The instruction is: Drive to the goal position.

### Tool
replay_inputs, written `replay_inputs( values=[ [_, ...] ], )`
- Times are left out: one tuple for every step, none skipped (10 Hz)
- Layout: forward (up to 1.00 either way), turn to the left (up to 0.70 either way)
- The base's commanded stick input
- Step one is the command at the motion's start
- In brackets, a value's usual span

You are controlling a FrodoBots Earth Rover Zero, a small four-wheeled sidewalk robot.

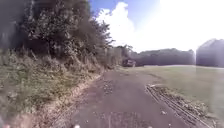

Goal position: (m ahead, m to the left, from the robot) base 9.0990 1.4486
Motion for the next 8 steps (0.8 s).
replay_inputs(
  values=[
    [0.70,-0.15],
    [0.70,-0.30],
    [0.70,-0.35],
    [0.70,-0.35],
    [0.70,-0.35],
    [0.70,-0.35],
    [0.70,-0.35],
    [0.70,-0.22]
  ],
)
